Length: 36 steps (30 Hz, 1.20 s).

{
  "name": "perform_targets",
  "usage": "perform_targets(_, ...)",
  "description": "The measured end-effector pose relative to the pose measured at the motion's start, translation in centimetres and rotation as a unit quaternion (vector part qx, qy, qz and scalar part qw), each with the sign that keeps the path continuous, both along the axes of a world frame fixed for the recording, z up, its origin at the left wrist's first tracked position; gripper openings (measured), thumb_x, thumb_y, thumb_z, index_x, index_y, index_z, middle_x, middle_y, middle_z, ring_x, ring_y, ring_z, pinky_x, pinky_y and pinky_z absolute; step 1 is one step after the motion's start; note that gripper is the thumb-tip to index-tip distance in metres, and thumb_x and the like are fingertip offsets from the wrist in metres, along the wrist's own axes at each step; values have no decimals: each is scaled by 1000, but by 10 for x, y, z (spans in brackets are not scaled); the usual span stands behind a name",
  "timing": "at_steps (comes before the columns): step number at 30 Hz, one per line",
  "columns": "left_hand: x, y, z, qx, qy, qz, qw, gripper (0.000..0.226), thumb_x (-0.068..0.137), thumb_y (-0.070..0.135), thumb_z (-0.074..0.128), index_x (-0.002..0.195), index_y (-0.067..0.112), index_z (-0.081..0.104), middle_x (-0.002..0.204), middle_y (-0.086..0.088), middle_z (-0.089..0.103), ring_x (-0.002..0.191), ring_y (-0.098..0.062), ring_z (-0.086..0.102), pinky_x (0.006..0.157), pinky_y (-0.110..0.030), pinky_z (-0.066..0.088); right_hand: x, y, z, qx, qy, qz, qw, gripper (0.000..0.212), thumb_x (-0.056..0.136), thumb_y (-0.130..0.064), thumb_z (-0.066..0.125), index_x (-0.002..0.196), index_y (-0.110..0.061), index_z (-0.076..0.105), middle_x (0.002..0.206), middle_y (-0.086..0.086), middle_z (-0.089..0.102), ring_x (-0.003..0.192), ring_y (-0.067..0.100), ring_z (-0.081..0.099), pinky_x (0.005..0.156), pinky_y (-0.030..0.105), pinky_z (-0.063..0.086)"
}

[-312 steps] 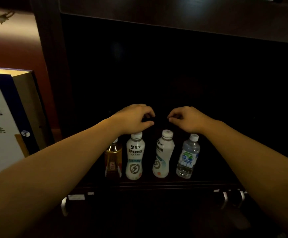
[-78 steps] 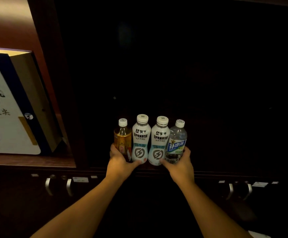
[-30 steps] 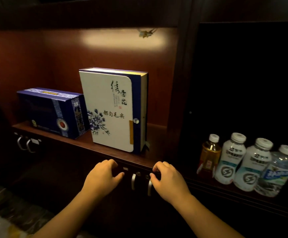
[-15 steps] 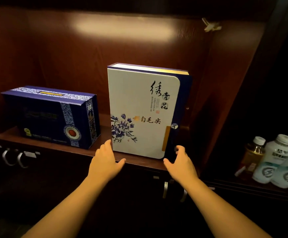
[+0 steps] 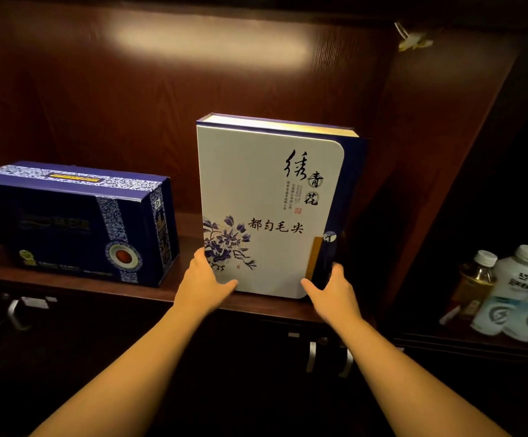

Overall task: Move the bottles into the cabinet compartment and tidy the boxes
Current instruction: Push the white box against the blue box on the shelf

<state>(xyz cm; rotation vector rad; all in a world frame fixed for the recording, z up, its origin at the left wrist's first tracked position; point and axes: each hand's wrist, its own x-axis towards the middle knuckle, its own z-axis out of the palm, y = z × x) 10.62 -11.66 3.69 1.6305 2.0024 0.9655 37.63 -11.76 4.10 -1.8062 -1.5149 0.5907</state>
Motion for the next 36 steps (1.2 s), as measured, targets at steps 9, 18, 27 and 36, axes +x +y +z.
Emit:
perform_targets(9, 3, 0, -1, 9, -22, 22, 999, 106, 70, 46, 86, 149, 14, 23, 146, -11, 43, 129, -30, 48, 101, -46, 45, 1, 13, -7, 38, -19, -22, 999, 45, 90, -40, 68, 122, -13, 51, 111, 9, 65, 96, 30, 63, 69, 31, 47)
perform_targets(18, -16, 3, -6, 21, -59, 6, 998, 102, 68, 49, 86, 145, 18, 28, 142, -9, 42, 120, -29, 53, 93, -40, 46, -20, 16, -13, 45, -1, -57, 997, 53, 89, -42, 69, 130, -14, 51, 120, 11, 64, 106, 33, 62, 72, 29, 42)
perform_targets(27, -52, 1, -4, 8, -65, 5, 998, 106, 68, 49, 86, 148, 16, 24, 143, -10, 41, 122, -29, 51, 96, -41, 45, -53, 19, -16, 55, 28, -39, 997, 41, 87, -40, 71, 123, -26, 56, 106, -5, 65, 100, 23, 63, 75, 29, 46)
perform_targets(36, -83, -5, 17, -41, 38, -6, 998, 95, 75, 57, 77, 146, 12, 32, 140, -11, 48, 120, -32, 54, 91, -42, 48, -75, 23, -19, 66, 32, -29, 997, 41, 87, -39, 71, 123, -26, 56, 99, -11, 61, 87, 13, 57, 70, 26, 44)
